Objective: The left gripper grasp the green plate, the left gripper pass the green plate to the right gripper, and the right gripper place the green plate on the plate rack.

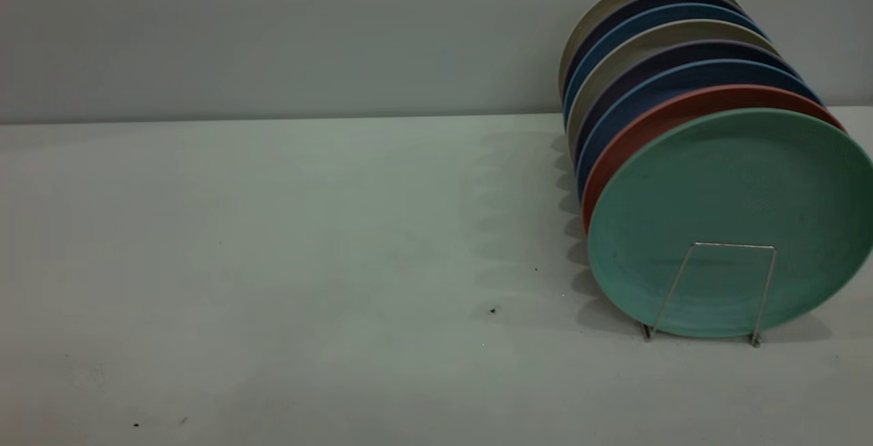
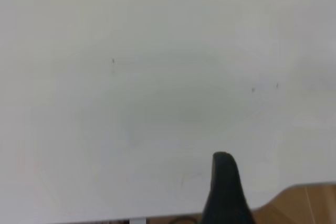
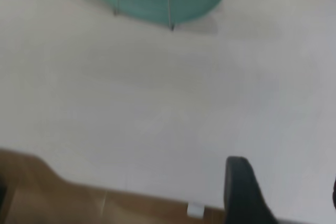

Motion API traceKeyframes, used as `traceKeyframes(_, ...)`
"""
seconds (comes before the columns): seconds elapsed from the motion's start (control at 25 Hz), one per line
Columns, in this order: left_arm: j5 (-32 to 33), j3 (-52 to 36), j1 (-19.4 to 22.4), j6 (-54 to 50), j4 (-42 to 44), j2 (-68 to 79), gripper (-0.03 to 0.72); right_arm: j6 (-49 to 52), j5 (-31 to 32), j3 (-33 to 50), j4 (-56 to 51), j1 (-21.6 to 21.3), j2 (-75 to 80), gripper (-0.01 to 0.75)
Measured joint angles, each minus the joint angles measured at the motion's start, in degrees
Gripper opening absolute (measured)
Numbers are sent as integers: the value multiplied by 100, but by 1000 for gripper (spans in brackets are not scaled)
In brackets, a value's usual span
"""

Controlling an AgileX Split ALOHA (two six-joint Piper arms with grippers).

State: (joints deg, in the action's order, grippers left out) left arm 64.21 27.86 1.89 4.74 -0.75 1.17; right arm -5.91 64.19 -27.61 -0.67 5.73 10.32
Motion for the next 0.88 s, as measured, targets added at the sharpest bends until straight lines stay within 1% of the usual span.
traceKeyframes(0.24, 38, 0, 0, 0, 0, -231, 568, 1, 96, 0, 0, 0, -1117, 423)
traceKeyframes(0.88, 51, 0, 0, -17, 0, -242, 568, 23, 154, 0, 0, 0, -1127, 423)
